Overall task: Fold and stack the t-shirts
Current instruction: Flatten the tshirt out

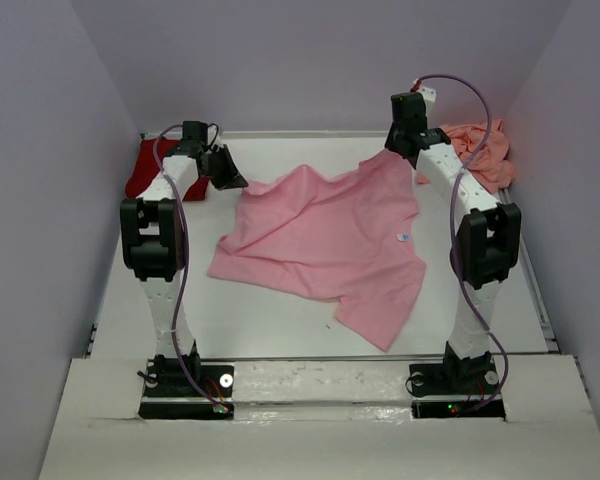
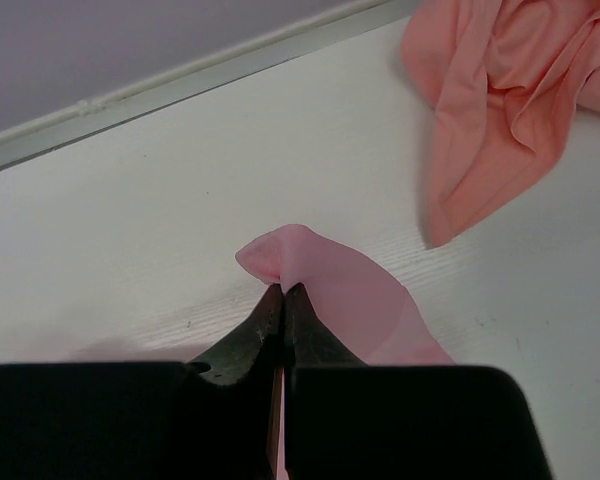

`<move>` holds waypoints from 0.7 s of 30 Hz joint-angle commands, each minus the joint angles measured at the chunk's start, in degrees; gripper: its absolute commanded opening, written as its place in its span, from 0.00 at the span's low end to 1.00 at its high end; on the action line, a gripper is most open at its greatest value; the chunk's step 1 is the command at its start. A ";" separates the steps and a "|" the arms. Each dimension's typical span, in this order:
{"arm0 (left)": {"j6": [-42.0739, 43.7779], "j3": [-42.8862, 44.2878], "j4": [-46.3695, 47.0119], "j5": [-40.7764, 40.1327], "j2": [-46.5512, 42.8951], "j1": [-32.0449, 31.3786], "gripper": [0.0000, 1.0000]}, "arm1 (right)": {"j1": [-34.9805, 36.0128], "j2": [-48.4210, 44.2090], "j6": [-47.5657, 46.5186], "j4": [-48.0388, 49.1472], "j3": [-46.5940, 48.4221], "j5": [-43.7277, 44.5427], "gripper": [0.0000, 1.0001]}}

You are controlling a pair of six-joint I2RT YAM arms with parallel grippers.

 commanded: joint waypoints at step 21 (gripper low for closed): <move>-4.06 -9.09 4.06 -8.51 -37.06 0.65 0.00 | -1.23 -41.08 0.08 3.25 -22.54 -5.96 0.00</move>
